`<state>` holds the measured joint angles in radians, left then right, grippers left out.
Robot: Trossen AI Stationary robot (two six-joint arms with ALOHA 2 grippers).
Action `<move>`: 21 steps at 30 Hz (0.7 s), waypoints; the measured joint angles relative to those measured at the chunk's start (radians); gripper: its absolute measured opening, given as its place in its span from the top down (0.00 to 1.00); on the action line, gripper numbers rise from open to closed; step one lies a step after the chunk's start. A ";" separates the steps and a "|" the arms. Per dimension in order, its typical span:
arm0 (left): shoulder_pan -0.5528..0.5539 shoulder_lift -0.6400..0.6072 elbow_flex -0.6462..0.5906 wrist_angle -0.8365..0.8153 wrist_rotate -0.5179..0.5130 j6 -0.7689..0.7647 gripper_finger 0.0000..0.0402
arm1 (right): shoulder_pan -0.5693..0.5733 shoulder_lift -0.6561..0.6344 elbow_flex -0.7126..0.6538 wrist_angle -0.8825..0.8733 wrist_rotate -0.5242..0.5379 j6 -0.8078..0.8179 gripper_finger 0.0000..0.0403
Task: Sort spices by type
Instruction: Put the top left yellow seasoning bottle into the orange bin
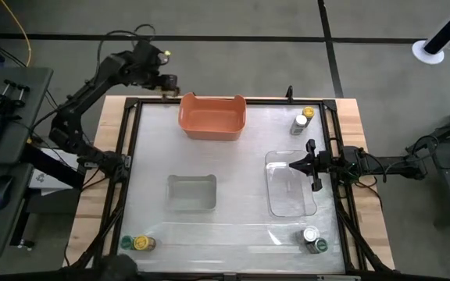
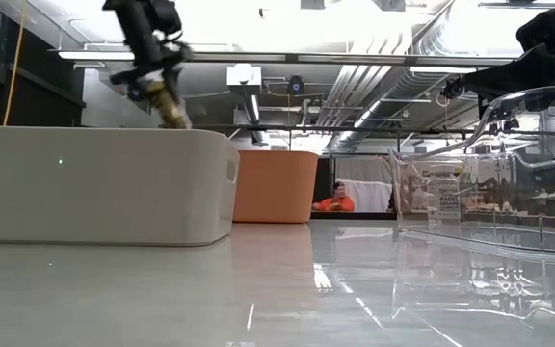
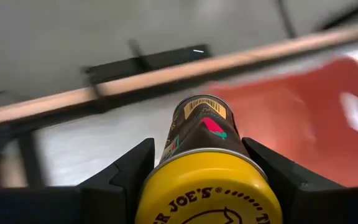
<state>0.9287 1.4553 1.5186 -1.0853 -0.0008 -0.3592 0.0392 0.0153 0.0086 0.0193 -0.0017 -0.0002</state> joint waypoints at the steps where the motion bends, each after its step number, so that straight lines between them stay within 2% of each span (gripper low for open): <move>1: -0.037 0.007 0.021 -0.010 0.007 0.004 0.53 | 0.000 0.000 0.000 0.000 0.000 0.000 1.00; 5: -0.183 0.069 0.094 -0.041 0.011 0.013 0.53 | 0.000 0.000 0.000 0.000 0.000 0.000 1.00; 9: -0.276 0.195 0.168 -0.108 -0.027 0.077 0.53 | 0.000 0.000 0.000 0.000 0.000 0.000 1.00; 15: -0.302 0.448 0.303 -0.271 -0.135 0.219 0.53 | 0.000 0.000 0.000 0.000 0.000 0.000 1.00; 21: -0.299 0.579 0.344 -0.236 -0.165 0.300 0.53 | 0.000 0.000 0.000 0.000 0.000 0.000 1.00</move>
<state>0.6292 2.0346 1.8622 -1.3214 -0.1656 -0.0594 0.0392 0.0154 0.0083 0.0192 -0.0017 -0.0004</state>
